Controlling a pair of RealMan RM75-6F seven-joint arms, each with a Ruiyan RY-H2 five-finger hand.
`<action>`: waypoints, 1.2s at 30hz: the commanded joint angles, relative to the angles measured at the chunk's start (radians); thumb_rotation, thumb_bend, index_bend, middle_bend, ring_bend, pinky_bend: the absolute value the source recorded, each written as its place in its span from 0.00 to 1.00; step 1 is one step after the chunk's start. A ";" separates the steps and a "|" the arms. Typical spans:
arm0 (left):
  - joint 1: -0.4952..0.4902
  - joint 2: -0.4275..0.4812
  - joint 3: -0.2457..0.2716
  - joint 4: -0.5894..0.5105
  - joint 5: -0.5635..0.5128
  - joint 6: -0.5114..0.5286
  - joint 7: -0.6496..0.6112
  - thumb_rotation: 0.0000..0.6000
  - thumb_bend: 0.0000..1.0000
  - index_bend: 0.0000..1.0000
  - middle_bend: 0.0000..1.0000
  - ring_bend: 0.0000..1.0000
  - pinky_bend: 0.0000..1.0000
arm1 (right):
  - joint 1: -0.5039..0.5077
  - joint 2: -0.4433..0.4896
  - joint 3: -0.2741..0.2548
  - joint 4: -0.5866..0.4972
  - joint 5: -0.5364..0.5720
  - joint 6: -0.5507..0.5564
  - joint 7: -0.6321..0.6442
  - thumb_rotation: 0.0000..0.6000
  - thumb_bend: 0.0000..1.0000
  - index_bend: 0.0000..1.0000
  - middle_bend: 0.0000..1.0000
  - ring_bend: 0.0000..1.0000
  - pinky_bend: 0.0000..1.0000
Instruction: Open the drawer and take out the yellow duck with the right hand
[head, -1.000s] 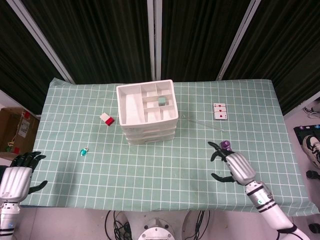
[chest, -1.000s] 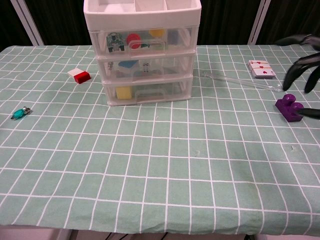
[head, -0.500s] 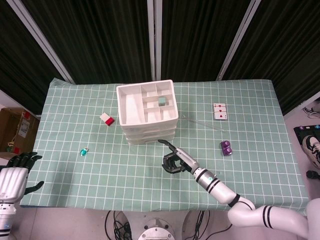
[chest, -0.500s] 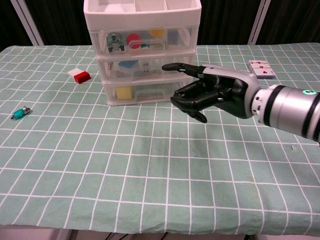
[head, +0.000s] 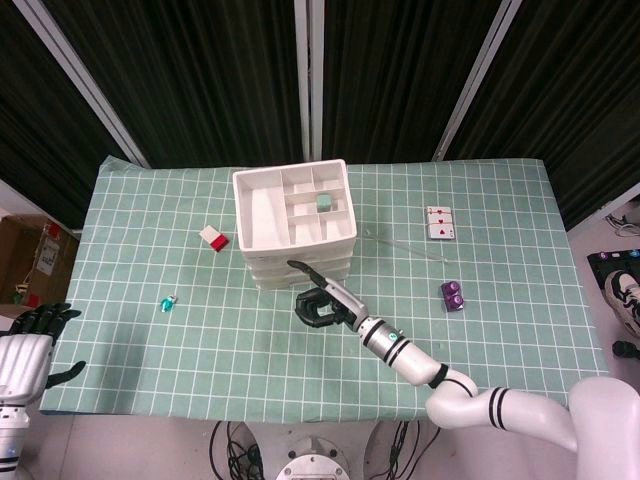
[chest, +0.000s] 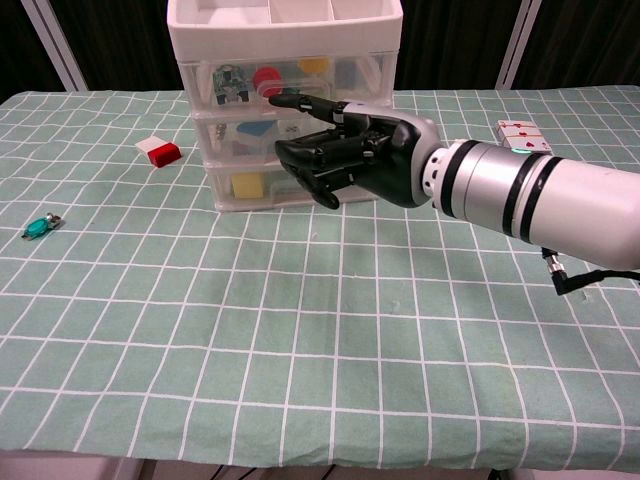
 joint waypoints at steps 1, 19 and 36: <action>-0.002 0.000 -0.001 0.002 -0.001 -0.002 -0.001 1.00 0.00 0.26 0.21 0.17 0.22 | 0.018 -0.013 0.001 0.020 -0.003 -0.002 0.010 1.00 0.39 0.01 0.66 0.69 0.78; -0.001 -0.002 -0.001 0.008 -0.006 -0.006 -0.007 1.00 0.00 0.26 0.21 0.17 0.22 | 0.079 -0.064 -0.004 0.109 0.029 -0.008 0.050 1.00 0.40 0.15 0.67 0.69 0.78; -0.005 -0.007 -0.001 0.016 -0.008 -0.016 -0.012 1.00 0.00 0.26 0.21 0.17 0.22 | 0.056 -0.045 -0.087 0.075 -0.036 0.073 0.084 1.00 0.42 0.20 0.67 0.69 0.78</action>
